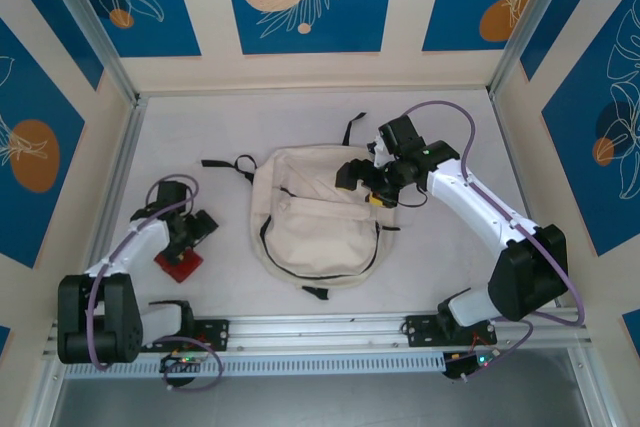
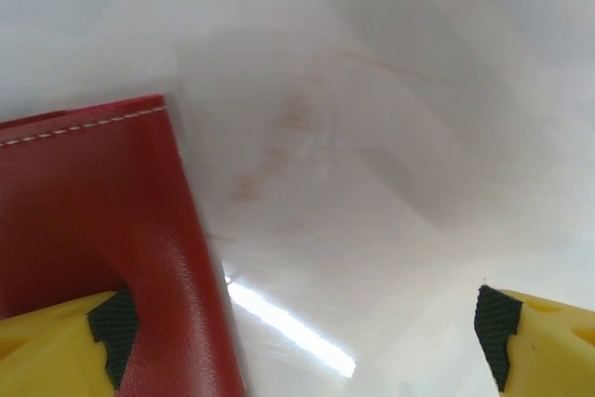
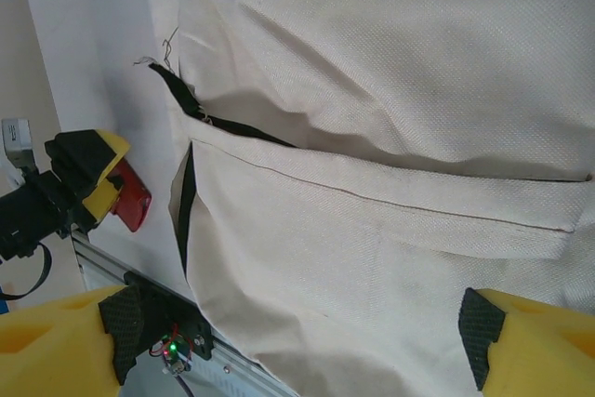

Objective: Pack the student bag

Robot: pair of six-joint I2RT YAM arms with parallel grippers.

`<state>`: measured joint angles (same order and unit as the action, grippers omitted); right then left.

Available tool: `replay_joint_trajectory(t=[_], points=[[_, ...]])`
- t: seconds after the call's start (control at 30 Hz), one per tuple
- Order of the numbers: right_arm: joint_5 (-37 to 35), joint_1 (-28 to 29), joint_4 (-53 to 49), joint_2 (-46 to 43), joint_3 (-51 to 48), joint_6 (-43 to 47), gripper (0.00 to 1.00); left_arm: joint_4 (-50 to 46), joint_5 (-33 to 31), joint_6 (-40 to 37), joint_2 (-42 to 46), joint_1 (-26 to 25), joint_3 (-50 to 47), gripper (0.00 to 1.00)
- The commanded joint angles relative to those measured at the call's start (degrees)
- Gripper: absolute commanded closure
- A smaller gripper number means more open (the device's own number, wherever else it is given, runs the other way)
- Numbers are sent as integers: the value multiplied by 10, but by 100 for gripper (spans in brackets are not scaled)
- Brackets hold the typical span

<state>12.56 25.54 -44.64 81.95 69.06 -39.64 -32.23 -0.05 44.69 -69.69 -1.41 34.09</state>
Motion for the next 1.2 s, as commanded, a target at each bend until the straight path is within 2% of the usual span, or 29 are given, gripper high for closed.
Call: replay_joint_trajectory(t=[0.0,0.13,0.23,0.37,0.5,0.77,0.93,1.17], points=[[1,4,-14,0,10,-9,10,31,89,39,-22,-60,25,6],[-1,4,-13,-3,6,-11,10,12,102,24,-40,-119,79,6],[-1,4,-13,-6,2,-13,10,-13,89,9,-32,-130,107,6],[1,4,-11,-9,-2,-12,10,-82,5,-25,-11,-126,136,5],[4,7,-10,-8,-3,-11,10,-120,-30,-36,13,-99,122,5],[-6,21,1,-3,-5,-5,8,-106,40,-29,75,10,18,10],[-8,26,-1,6,0,-5,8,-72,78,-24,72,33,-13,18],[-9,30,-6,9,0,-9,9,-32,48,-13,55,54,-38,32]])
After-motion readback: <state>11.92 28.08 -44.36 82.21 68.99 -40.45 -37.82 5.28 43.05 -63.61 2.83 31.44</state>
